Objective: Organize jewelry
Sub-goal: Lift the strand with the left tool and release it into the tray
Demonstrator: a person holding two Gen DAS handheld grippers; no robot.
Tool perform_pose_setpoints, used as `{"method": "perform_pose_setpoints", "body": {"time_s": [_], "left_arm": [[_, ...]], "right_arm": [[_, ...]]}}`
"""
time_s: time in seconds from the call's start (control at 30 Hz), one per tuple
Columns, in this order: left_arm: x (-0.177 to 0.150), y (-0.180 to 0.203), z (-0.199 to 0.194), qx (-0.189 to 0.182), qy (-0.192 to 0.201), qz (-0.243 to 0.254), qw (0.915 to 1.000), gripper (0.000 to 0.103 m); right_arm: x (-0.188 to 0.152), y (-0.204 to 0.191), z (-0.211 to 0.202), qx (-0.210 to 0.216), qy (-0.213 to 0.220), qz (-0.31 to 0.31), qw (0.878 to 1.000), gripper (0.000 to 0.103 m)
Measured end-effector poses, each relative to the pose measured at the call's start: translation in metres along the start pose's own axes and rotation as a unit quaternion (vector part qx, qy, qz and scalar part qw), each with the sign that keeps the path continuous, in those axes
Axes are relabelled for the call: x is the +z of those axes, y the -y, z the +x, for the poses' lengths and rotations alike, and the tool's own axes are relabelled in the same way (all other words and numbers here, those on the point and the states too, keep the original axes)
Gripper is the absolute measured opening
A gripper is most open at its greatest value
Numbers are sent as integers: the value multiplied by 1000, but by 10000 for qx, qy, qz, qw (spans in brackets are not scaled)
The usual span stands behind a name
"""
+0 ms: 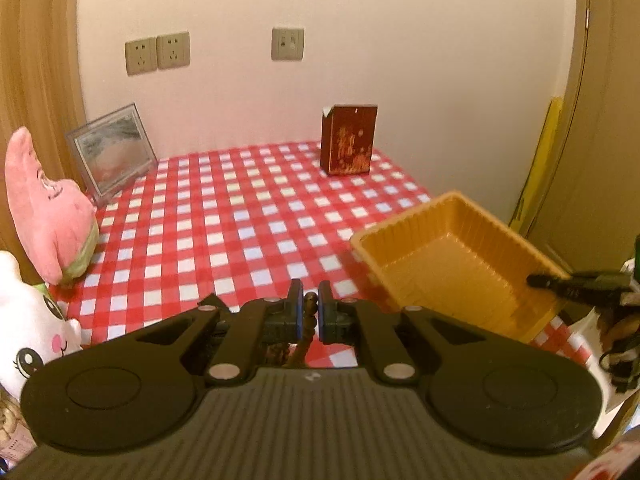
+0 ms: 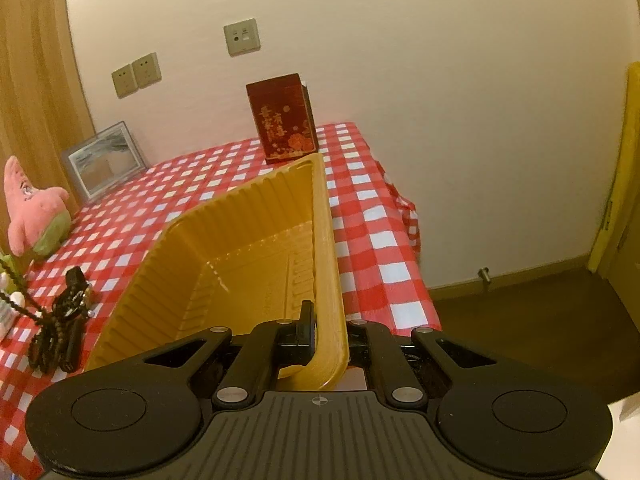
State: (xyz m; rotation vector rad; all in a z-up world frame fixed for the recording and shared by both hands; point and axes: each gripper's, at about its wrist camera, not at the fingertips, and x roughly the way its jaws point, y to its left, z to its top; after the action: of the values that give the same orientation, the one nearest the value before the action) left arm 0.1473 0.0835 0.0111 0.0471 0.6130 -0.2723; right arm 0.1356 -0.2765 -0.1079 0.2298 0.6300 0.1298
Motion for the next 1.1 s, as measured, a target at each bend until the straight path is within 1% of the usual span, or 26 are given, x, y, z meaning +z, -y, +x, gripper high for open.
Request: {"method": "perform_pose_setpoints", "body": {"time_s": [0.13, 0.4, 0.67, 0.87, 1.0, 1.1], "left_arm": [[10, 1, -13, 1, 152, -84, 9998, 6], [38, 8, -40, 7, 561, 30, 9984, 6], [61, 26, -48, -225, 830, 204, 9961, 6], [77, 44, -38, -624, 1055, 251, 9921, 6], [89, 64, -26, -1005, 1194, 276, 9874, 6], [93, 79, -14, -1271, 1209, 298, 9840, 6]], "right_arm": [[-2, 0, -2, 45, -9, 18, 10000, 5], [-2, 2, -3, 64, -17, 30, 10000, 5], [0, 2, -2, 23, -17, 67, 10000, 5], [0, 1, -3, 16, 2, 83, 10000, 5], [1, -1, -4, 4, 33, 83, 10000, 5], [1, -3, -6, 13, 58, 81, 9999, 6]]}}
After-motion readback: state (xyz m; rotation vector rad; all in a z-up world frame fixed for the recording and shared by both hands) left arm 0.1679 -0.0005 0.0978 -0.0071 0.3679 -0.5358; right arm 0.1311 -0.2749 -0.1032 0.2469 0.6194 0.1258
